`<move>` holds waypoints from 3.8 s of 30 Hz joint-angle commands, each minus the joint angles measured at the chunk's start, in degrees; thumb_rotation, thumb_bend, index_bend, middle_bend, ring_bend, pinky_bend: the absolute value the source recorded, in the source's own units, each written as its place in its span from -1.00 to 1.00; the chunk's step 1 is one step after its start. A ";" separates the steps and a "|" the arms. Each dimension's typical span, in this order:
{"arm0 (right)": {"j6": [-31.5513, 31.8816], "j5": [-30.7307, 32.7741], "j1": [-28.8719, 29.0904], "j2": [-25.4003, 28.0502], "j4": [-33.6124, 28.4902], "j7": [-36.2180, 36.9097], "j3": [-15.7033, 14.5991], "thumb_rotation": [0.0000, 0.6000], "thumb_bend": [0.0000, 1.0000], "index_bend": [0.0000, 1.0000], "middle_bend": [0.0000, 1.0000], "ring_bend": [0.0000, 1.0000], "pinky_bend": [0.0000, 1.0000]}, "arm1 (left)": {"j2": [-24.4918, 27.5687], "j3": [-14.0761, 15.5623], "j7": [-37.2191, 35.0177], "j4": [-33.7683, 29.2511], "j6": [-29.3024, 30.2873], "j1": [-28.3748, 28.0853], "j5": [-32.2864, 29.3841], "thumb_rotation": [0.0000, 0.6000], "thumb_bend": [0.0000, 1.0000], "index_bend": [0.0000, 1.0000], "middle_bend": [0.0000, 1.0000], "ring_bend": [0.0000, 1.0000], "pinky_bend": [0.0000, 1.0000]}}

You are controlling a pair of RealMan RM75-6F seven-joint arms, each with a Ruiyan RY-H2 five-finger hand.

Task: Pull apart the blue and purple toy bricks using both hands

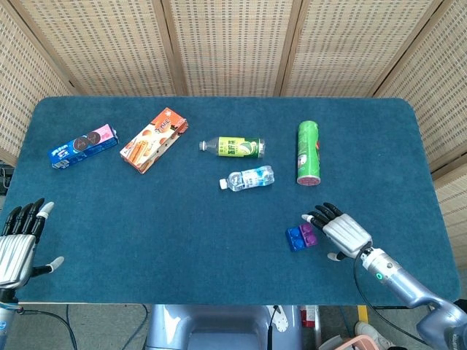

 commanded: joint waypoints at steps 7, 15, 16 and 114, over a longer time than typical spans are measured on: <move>-1.15 1.71 2.10 -3.71 1.81 -0.43 0.22 1.00 -1.00 -0.72 -0.60 -1.00 -1.00 | 0.18 -0.21 -0.63 0.20 -0.25 -0.13 -0.46 1.00 -1.00 -1.00 -1.00 -1.00 -1.00; 0.32 2.24 2.81 -6.78 4.31 -0.72 0.35 1.00 -0.94 -0.23 -0.20 -0.74 -1.00 | 0.36 -0.35 -1.34 0.50 -0.32 -0.10 -0.90 1.00 -1.00 -1.00 -1.00 -1.00 -1.00; 0.95 2.27 2.81 -7.41 5.11 -0.73 0.45 1.00 -0.93 -0.17 -0.14 -0.66 -1.00 | 0.38 -0.32 -1.39 0.54 -0.41 -0.14 -0.88 1.00 -1.00 -1.00 -1.00 -1.00 -1.00; -5.69 55.76 16.67 -15.12 -16.83 -1.93 24.62 1.00 -0.66 0.16 0.14 -0.28 -0.98 | -27.93 -16.34 -9.25 15.90 -31.94 -43.34 -34.00 1.00 -0.69 0.10 0.06 -0.62 -0.89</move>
